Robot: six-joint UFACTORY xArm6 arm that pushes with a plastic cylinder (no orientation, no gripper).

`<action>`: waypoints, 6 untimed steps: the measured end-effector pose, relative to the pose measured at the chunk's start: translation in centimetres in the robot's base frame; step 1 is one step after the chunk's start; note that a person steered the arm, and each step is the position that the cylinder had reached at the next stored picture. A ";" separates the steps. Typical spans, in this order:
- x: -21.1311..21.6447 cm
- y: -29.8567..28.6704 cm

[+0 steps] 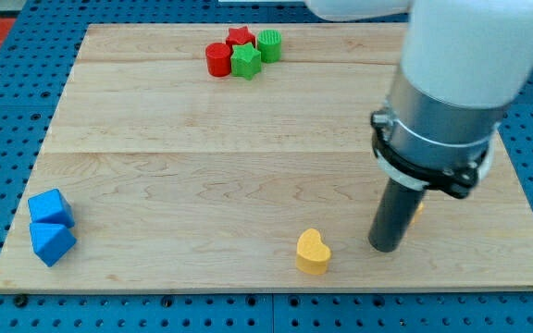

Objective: Move the yellow heart to the right of the blue triangle

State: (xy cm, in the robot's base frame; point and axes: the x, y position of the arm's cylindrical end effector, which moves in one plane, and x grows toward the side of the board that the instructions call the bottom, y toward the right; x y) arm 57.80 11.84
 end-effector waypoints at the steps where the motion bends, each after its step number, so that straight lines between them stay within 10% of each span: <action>1: 2.2 -8.2; 6: 1.5 -39.5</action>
